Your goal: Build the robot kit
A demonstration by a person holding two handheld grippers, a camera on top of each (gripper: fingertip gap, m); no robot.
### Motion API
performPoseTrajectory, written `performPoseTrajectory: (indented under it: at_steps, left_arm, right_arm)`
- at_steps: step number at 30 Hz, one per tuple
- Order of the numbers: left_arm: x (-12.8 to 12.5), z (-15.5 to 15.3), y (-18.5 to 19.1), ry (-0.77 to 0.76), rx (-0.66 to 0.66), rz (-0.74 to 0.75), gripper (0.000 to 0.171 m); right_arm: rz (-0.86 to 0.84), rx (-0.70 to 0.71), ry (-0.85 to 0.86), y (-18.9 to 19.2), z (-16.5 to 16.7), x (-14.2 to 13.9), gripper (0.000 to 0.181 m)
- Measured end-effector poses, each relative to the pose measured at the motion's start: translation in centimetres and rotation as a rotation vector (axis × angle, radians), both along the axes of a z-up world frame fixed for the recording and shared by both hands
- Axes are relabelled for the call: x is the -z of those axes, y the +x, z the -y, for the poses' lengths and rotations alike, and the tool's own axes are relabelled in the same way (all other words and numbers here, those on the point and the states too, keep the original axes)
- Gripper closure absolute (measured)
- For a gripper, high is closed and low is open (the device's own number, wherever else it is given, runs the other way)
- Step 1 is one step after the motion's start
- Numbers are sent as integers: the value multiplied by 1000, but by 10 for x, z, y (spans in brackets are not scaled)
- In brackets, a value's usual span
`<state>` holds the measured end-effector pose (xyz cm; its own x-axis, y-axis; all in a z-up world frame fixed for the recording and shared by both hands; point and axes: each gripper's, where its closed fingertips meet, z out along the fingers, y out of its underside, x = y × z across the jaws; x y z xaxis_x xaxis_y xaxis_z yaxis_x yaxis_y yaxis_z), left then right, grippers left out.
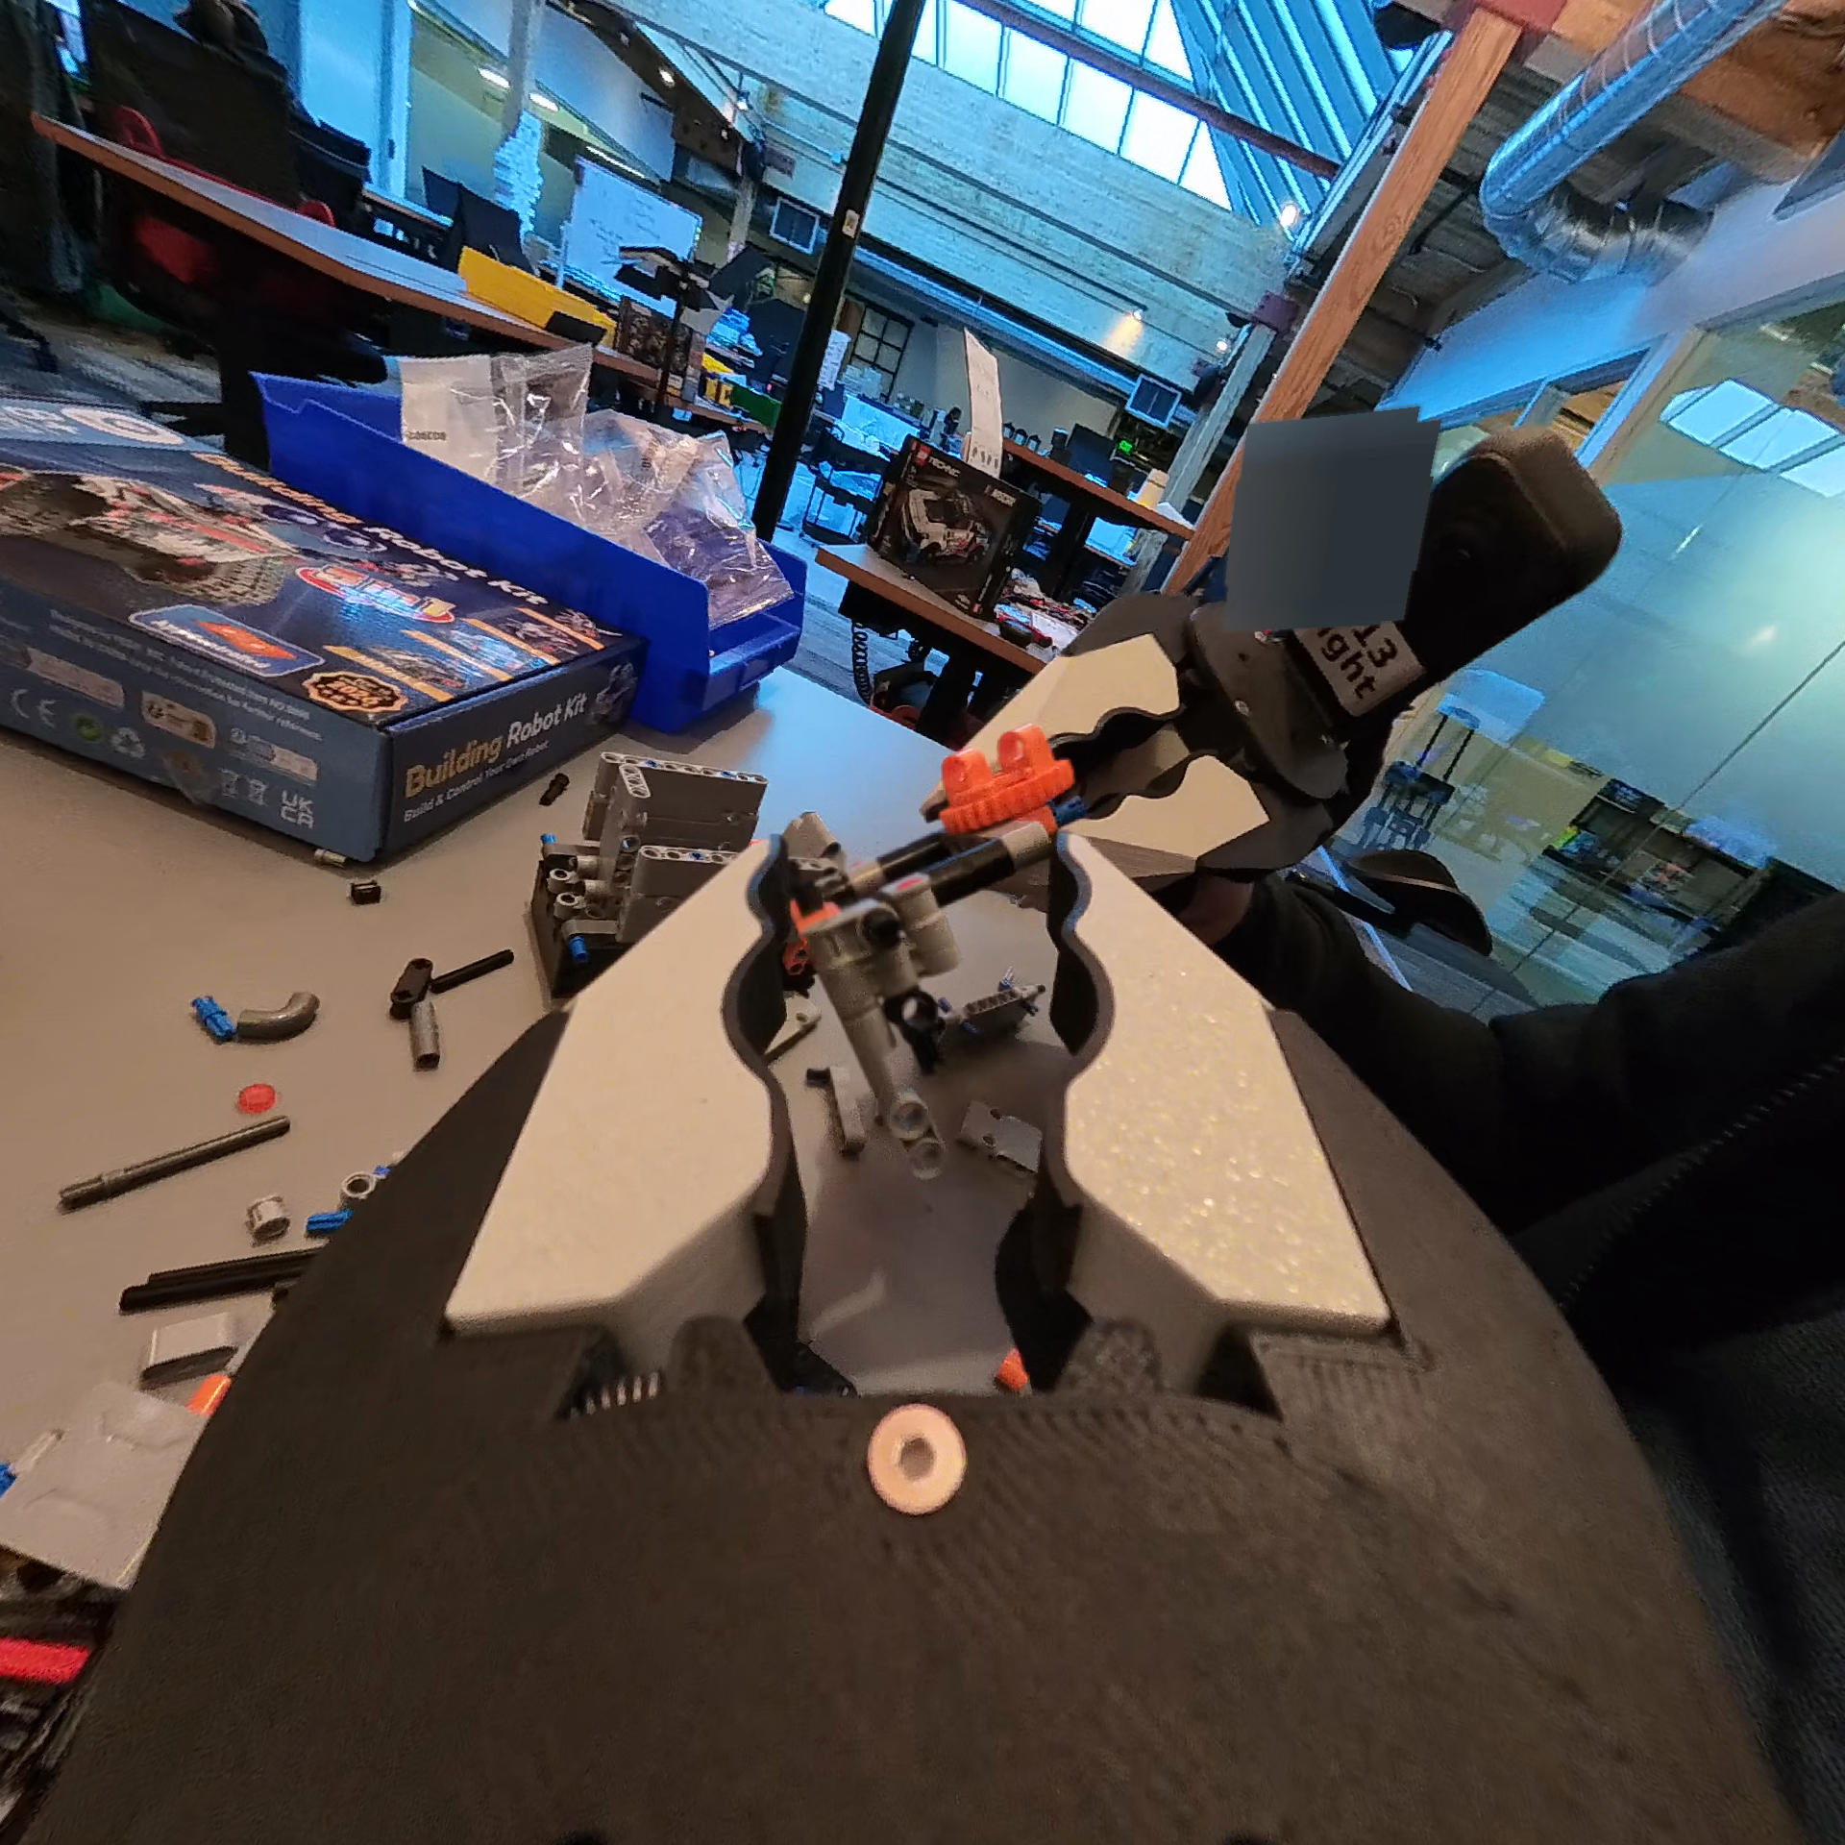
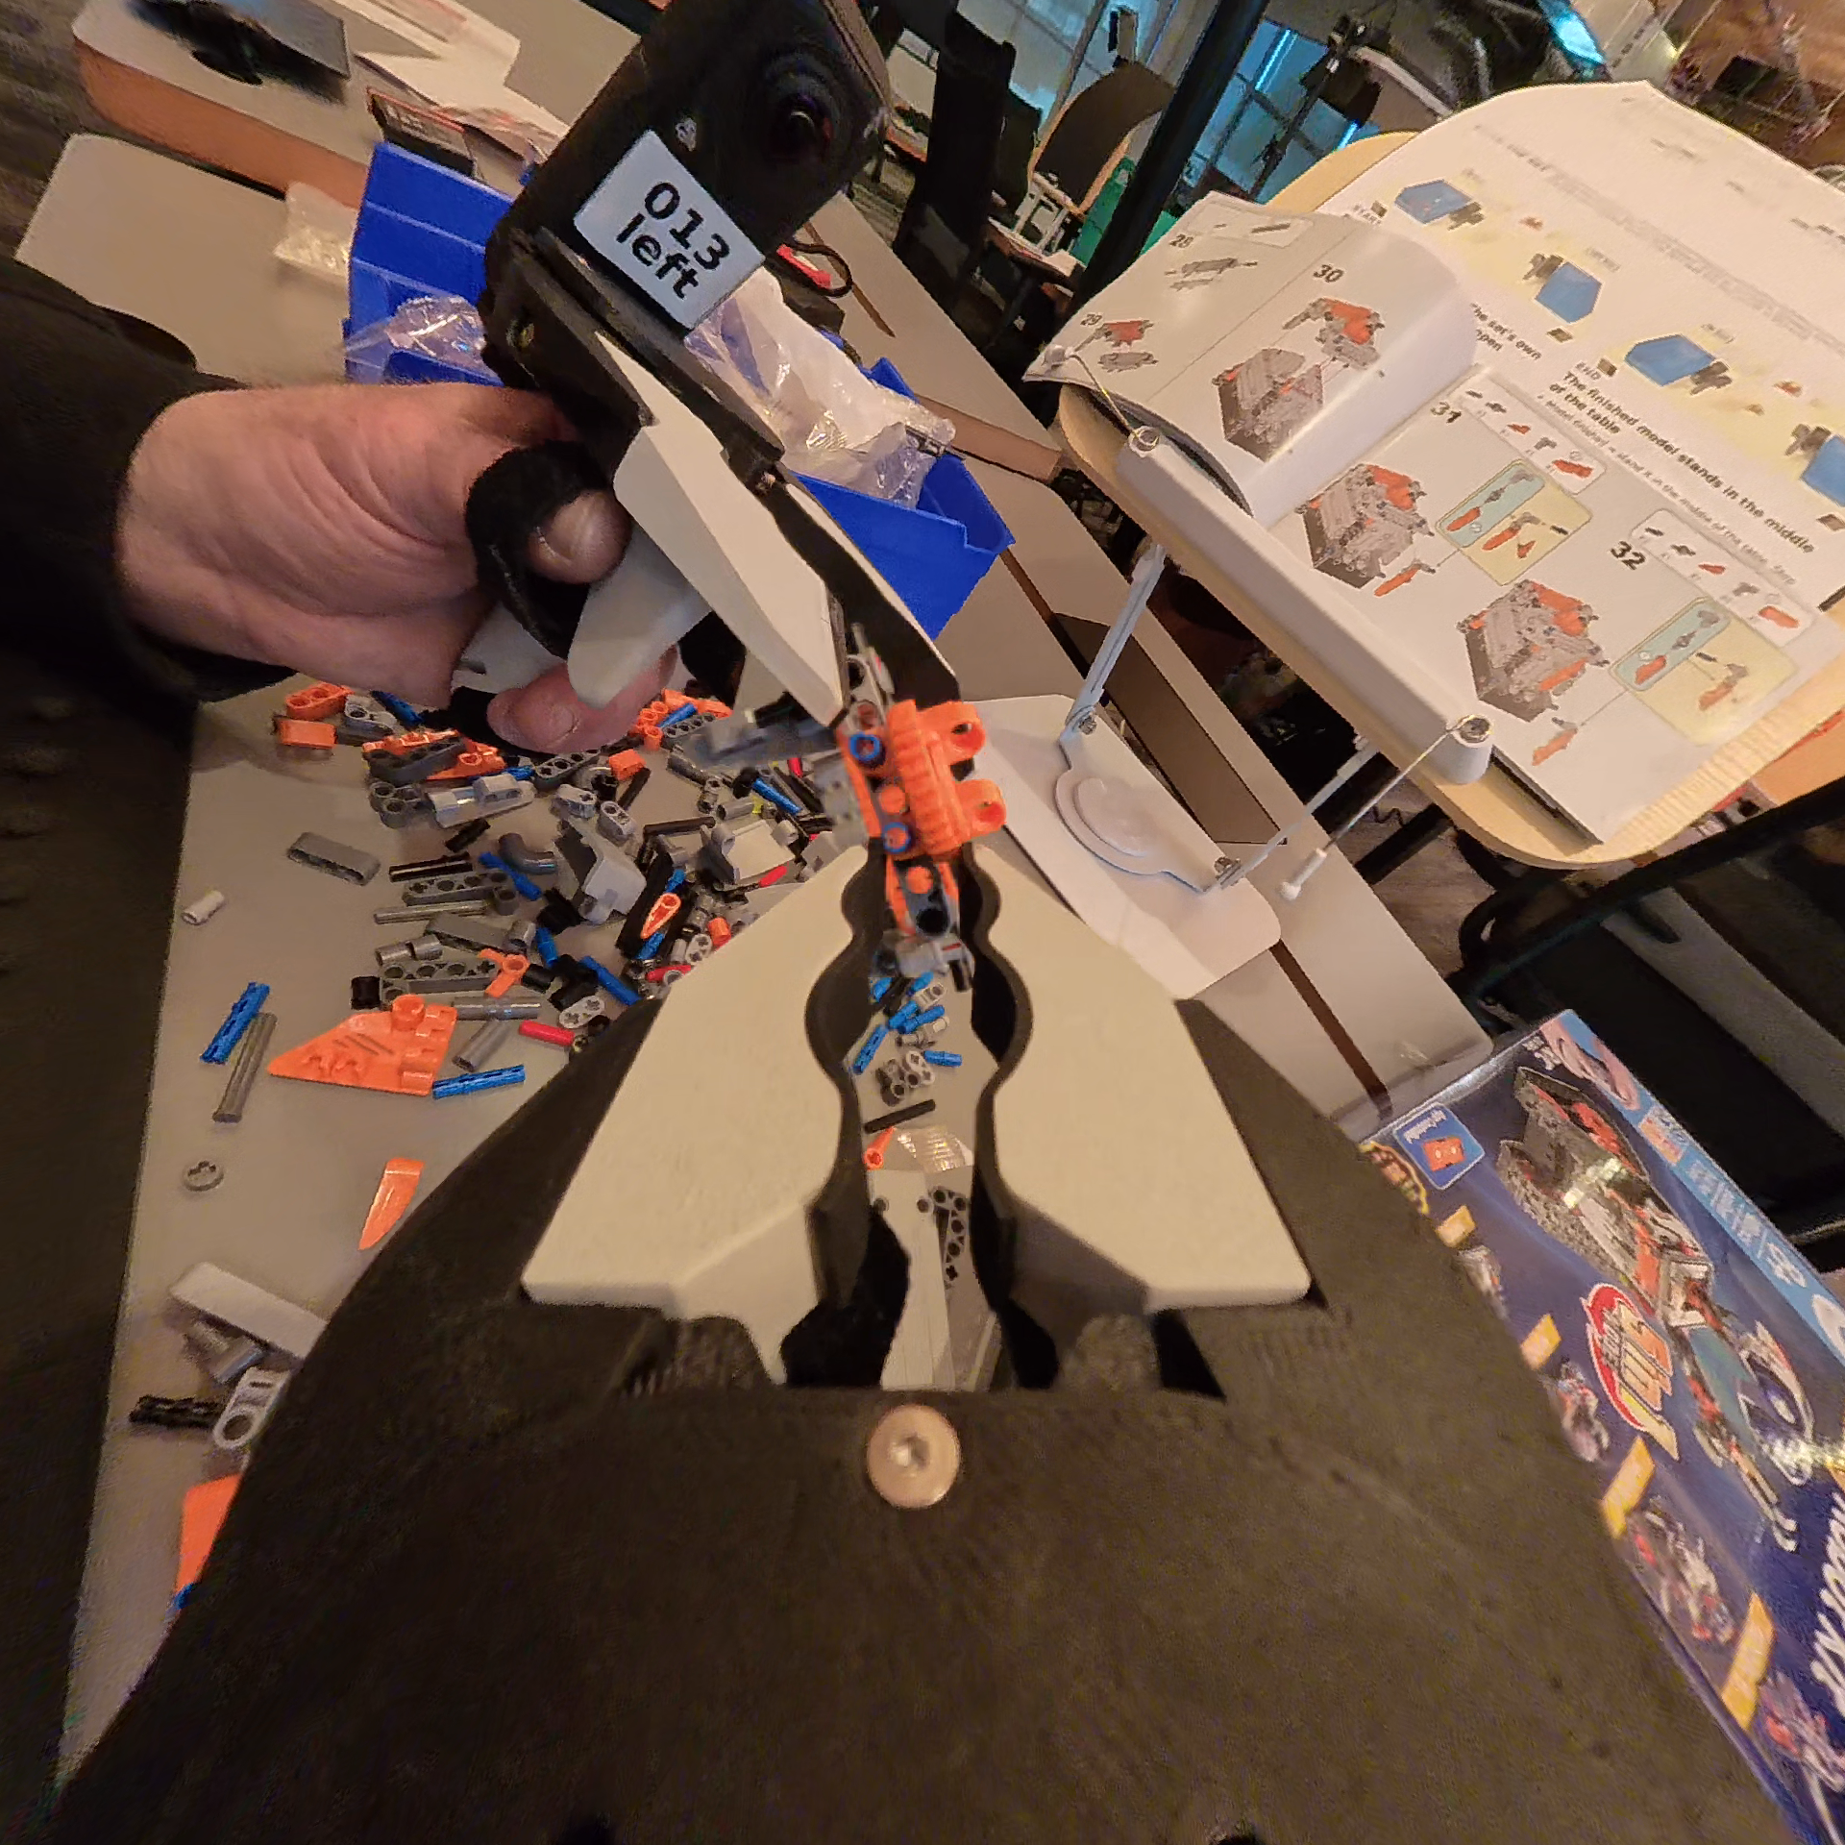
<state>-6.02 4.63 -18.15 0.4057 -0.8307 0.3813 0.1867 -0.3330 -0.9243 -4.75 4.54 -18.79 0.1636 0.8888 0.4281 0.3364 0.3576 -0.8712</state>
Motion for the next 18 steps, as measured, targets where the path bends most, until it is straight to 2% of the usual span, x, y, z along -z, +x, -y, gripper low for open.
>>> performPoseTrajectory:
  at_steps: [6,11,15,18]
  left_arm:
    - [-2,3,1,42,3,-40,120]
    - [-3,5,0,161,-29,-164,113]
    - [7,13,14,275,-14,-335,121]
    - [11,19,24,330,1,-403,128]
  right_arm:
    - [-32,-14,-69,3,-2,-2,170]
    - [-77,-77,-204,8,-1,-3,170]
    - [-99,-169,-321,9,9,-2,170]
    - [-75,-208,-371,10,13,5,169]
